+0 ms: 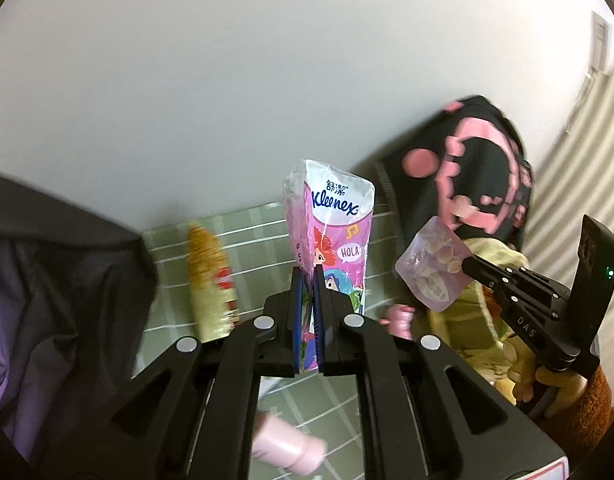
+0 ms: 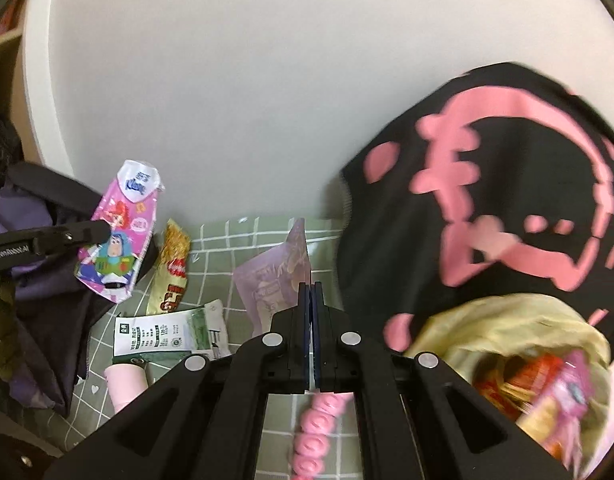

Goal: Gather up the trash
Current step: 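Grasp the pink translucent wrapper with the right tool, then carry the Kleenex pack and pink wrapper with both tools over the plastic bag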

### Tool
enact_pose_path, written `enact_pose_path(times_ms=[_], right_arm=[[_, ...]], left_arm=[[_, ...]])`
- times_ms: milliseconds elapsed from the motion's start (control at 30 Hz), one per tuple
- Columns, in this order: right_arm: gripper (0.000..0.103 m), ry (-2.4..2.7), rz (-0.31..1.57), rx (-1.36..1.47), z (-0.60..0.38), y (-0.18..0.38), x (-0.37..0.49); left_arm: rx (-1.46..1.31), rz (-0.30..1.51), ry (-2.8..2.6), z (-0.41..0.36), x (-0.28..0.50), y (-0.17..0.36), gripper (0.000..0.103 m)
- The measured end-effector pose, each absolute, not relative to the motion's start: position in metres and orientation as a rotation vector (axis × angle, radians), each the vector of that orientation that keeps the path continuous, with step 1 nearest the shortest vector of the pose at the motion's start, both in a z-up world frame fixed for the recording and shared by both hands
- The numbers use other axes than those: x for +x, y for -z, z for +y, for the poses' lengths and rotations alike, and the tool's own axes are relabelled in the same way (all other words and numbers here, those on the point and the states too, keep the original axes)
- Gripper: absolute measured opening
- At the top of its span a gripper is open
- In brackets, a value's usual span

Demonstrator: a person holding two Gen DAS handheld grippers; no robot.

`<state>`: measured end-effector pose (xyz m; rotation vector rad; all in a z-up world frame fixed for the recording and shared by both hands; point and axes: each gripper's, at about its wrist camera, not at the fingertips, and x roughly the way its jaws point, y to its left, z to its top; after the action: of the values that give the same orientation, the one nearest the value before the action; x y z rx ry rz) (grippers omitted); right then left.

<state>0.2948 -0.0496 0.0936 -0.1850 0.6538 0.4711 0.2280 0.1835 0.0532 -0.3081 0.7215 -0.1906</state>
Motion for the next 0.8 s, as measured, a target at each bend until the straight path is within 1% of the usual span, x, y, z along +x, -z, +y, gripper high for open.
enact_pose_path(times_ms=[200, 433, 800], right_arm=[[0.003, -0.347, 0.603, -0.152, -0.098, -0.119, 0.266], [0.003, -0.198, 0.567, -0.104, -0.157, -0.137, 0.239], [0.003, -0.020, 0.558, -0.031, -0.232, -0.134, 0.214]], left_arm=[[-0.246, 0.704, 0.333, 0.130, 0.233, -0.070, 0.005], [-0.159, 0.688, 0.503, 0.060, 0.236, -0.086, 0.005], [-0.039, 0.695, 0.693, -0.027, 0.237, -0.091, 0.005]])
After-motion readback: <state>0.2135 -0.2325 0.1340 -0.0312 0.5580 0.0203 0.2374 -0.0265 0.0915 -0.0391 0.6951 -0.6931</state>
